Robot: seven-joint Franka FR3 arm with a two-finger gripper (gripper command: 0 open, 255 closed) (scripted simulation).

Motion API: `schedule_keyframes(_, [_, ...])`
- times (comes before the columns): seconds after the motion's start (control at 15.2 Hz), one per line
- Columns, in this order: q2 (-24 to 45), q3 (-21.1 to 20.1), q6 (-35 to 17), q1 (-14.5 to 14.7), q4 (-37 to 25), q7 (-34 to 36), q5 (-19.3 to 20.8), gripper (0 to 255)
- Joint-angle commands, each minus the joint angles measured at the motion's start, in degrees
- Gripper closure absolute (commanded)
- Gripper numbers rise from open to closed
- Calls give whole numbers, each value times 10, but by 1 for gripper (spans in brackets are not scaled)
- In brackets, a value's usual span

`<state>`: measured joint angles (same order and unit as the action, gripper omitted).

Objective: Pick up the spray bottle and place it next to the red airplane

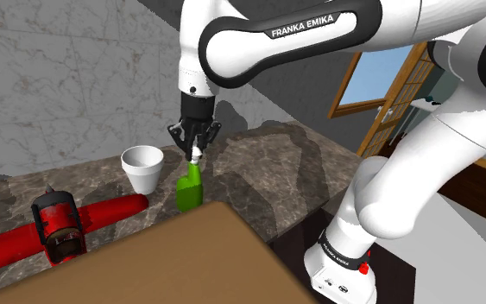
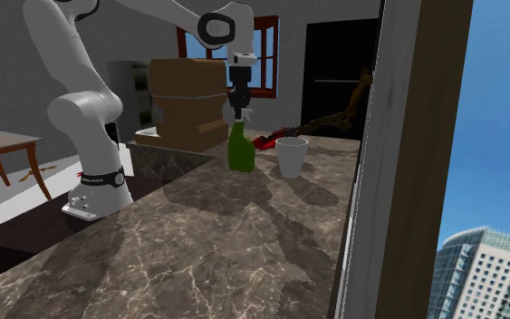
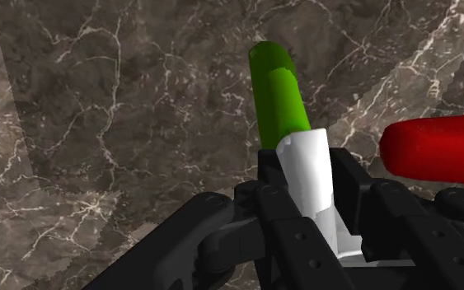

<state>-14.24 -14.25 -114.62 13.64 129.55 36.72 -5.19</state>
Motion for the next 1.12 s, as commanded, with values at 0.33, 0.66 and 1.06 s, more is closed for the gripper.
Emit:
schedule_keyframes(0.33, [2, -1, -7, 0, 5, 1, 0, 255])
schedule_keyframes(0.66, [2, -1, -7, 0, 5, 1, 0, 0])
schedule_keyframes(1.06, [-13, 4, 67, -1, -54, 0, 0, 0])
